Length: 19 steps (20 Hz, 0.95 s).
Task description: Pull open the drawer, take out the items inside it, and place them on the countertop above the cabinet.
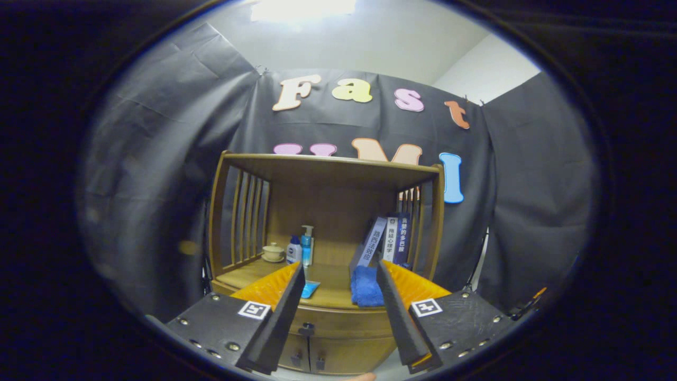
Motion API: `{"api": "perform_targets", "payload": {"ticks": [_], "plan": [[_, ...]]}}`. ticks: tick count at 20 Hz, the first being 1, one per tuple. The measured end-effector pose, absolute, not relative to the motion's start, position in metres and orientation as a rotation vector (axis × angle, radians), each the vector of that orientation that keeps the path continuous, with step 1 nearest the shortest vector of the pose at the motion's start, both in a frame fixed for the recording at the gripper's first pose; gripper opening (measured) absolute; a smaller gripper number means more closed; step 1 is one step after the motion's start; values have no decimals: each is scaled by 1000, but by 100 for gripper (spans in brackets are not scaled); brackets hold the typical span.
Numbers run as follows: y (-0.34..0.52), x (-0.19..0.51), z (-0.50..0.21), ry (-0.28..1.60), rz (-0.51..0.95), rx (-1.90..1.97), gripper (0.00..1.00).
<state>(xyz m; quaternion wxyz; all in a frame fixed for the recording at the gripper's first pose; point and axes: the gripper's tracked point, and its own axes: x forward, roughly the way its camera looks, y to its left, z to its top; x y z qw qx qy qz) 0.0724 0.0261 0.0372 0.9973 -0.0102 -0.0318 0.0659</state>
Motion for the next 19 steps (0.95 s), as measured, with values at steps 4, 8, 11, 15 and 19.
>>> {"api": "perform_targets", "payload": {"ticks": [4, 8, 11, 15, 19], "plan": [[33, 52, 35, -30, 205, -30, 82], [25, 40, 38, -30, 188, 10, 82], [22, 31, 40, -34, 174, 12, 82], [25, 22, 43, -44, 192, 0, 82], [24, 20, 41, -41, 196, -1, 82]]}}
